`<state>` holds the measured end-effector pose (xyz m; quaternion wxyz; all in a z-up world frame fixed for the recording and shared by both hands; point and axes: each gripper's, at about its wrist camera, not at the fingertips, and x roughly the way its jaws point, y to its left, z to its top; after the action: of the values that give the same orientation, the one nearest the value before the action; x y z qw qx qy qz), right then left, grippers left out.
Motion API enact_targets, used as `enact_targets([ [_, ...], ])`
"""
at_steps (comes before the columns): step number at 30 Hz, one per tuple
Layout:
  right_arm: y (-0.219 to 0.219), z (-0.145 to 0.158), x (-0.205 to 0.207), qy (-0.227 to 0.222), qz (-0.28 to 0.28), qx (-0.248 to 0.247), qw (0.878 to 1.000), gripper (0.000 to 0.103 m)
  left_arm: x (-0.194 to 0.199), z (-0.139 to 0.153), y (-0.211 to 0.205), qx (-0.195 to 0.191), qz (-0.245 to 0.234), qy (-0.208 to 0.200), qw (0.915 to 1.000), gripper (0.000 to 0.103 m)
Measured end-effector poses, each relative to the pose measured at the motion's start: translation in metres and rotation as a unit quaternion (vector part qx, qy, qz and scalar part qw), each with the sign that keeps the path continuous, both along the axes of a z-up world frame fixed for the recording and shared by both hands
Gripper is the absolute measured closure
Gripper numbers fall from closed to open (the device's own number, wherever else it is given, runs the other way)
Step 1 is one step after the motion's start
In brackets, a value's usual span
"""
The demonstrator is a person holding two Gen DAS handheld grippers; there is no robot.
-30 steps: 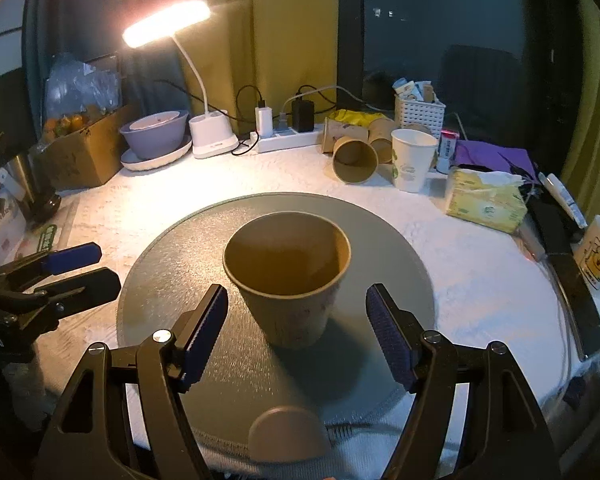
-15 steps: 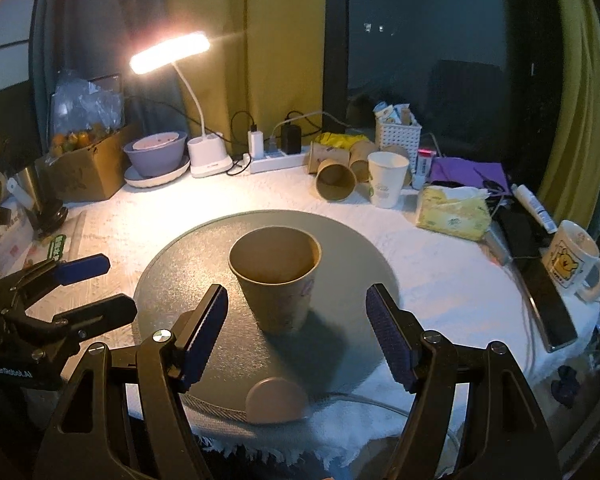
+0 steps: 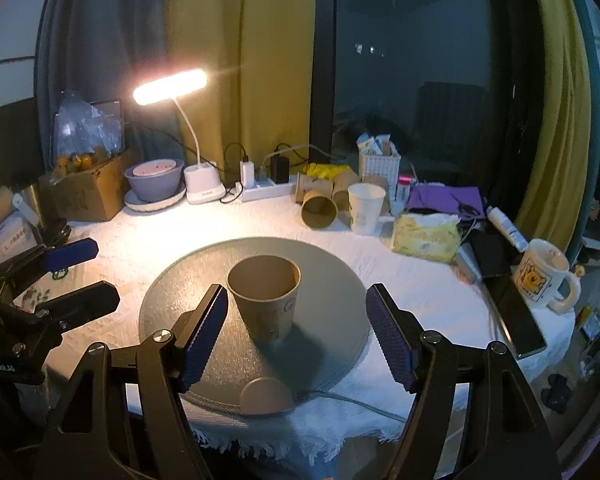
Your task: Flip cup upright
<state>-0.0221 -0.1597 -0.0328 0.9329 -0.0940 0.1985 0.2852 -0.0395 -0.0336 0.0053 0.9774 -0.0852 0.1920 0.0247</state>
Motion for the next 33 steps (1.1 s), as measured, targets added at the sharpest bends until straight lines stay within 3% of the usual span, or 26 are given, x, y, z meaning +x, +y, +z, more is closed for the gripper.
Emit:
enact_targets([
  [13, -0.013, 0.029, -0.021, -0.039, 0.002, 0.015, 0.999, 0.028, -0.015, 0.030, -0.006, 0.016, -0.001, -0.041, 0.9990, 0.013],
  [20, -0.018, 0.045, -0.030, -0.061, 0.001, 0.026, 0.998, 0.028, -0.021, 0.042, -0.011, 0.022, -0.003, -0.061, 0.9979, 0.007],
  [33, -0.020, 0.057, -0.036, -0.078, 0.002, 0.034, 0.996, 0.028, -0.026, 0.044, -0.009, 0.032, 0.031, -0.078, 0.9960, 0.006],
])
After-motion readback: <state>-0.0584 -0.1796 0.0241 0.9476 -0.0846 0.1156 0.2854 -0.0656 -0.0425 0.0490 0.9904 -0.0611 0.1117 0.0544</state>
